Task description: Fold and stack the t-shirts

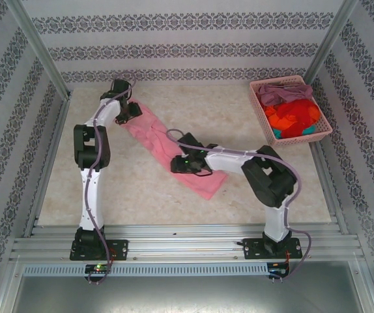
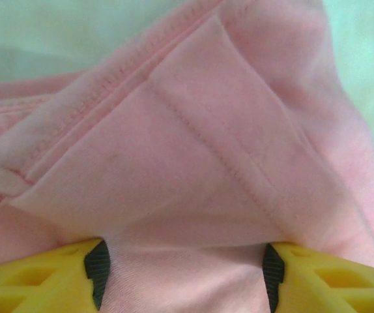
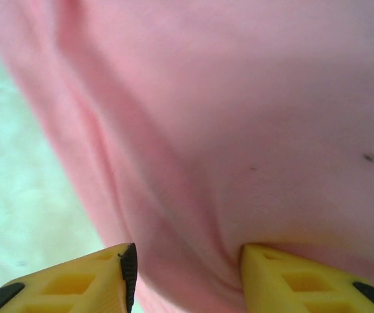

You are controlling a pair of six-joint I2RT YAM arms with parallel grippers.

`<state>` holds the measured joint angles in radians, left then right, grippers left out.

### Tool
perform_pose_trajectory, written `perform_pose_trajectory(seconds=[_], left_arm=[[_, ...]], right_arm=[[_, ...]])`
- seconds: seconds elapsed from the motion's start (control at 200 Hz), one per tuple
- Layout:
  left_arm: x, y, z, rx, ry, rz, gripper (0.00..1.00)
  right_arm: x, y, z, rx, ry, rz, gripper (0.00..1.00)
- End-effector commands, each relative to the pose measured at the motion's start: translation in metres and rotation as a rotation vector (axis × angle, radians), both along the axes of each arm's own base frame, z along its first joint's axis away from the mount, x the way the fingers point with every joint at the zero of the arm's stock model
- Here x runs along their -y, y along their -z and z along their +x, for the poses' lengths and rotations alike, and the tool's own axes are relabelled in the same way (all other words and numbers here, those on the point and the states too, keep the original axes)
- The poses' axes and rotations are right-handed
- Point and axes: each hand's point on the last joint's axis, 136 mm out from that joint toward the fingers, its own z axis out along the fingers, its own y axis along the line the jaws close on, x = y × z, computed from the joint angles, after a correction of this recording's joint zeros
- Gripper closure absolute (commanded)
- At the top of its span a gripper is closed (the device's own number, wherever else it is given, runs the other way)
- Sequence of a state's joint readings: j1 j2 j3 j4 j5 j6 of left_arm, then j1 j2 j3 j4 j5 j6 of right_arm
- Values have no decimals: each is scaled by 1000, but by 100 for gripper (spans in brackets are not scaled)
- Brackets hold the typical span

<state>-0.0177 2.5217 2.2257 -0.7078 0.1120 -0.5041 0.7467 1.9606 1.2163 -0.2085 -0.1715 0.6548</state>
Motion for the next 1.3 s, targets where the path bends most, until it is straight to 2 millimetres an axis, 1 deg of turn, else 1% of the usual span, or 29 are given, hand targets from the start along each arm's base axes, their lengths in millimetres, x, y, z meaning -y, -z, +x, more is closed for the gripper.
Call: perform_pose_trajectory(seconds=[0.0, 0.045, 0.055, 0.07, 0.14, 0.215, 0.26, 0.3, 0.38, 0.455, 0.525, 0.575, 0.585, 0.6, 0.614, 0.644, 0.674, 0.684, 0.769, 0.884, 0.894, 0.994, 1.044, 1.054, 1.059, 1.109, 1.149, 1.224, 1.299], left_arm=[[-7, 43, -15, -167, 27, 26, 24], [-3, 41, -7, -156, 35, 10, 19], [-3, 35, -3, -137, 36, 5, 18], [-1, 35, -1, -135, 38, -1, 16], [4, 22, 5, -102, 44, -30, 11], [6, 2, 7, -67, 50, -26, 6], [8, -14, 8, -35, 60, -27, 1], [8, -28, 9, -7, 65, -29, 0], [8, -67, 10, 62, 73, -25, 0], [8, -104, 8, 120, 79, -17, 0], [7, -133, 2, 170, 80, -13, 0], [7, -148, -5, 195, 80, -10, 0], [7, -153, -7, 207, 80, -10, 0], [7, -155, -10, 209, 79, -10, 0], [7, -163, -12, 226, 78, -9, 0], [6, -167, -20, 235, 74, -9, 0], [5, -172, -28, 252, 69, -6, 0], [5, -171, -30, 250, 67, -7, 0], [3, -182, -59, 299, 37, -14, 0], [7, -171, -111, 321, -20, -77, 0], [8, -167, -114, 320, -25, -82, 0], [17, -156, -155, 339, -62, -117, 0], [23, -144, -173, 322, -70, -131, 0], [24, -142, -176, 320, -72, -135, 0], [24, -141, -178, 319, -73, -136, 0], [27, -132, -191, 307, -75, -140, 0], [29, -125, -201, 293, -77, -139, 0], [29, -113, -215, 264, -77, -137, 0], [28, -102, -224, 226, -75, -120, 0]], right_arm=[[-25, 7, -23, -93, -123, 25, 53], [-35, -2, -21, -82, -152, 58, 52], [-37, -4, -21, -77, -159, 64, 52], [-40, -8, -19, -66, -167, 72, 52], [-45, -28, -11, -8, -192, 91, 49], [-40, -50, 3, 84, -200, 76, 46], [-34, -62, 15, 146, -192, 58, 42], [-28, -71, 27, 201, -176, 42, 38], [-16, -85, 53, 281, -127, 29, 32], [-8, -89, 79, 311, -79, 39, 31], [-6, -92, 103, 327, -48, 71, 31], [-6, -90, 119, 324, -31, 93, 31], [-7, -90, 123, 324, -29, 96, 31], [-7, -90, 128, 327, -23, 101, 31], [-7, -89, 132, 323, -20, 105, 32], [-10, -89, 142, 323, -17, 117, 33], [-12, -85, 151, 312, -16, 125, 34], [-13, -84, 154, 310, -14, 127, 34], [-22, -75, 177, 288, -8, 153, 39], [-39, -60, 199, 231, -16, 217, 40], [-40, -59, 200, 225, -18, 223, 40], [-58, -50, 211, 178, -45, 294, 41], [-67, -44, 213, 145, -62, 319, 41], [-69, -43, 213, 140, -64, 324, 41], [-70, -49, 215, 150, -65, 330, 41], [-78, -39, 215, 108, -83, 361, 42], [-86, -37, 215, 83, -91, 396, 43], [-96, -31, 215, 45, -90, 458, 44], [-100, -25, 217, 27, -86, 484, 46]])
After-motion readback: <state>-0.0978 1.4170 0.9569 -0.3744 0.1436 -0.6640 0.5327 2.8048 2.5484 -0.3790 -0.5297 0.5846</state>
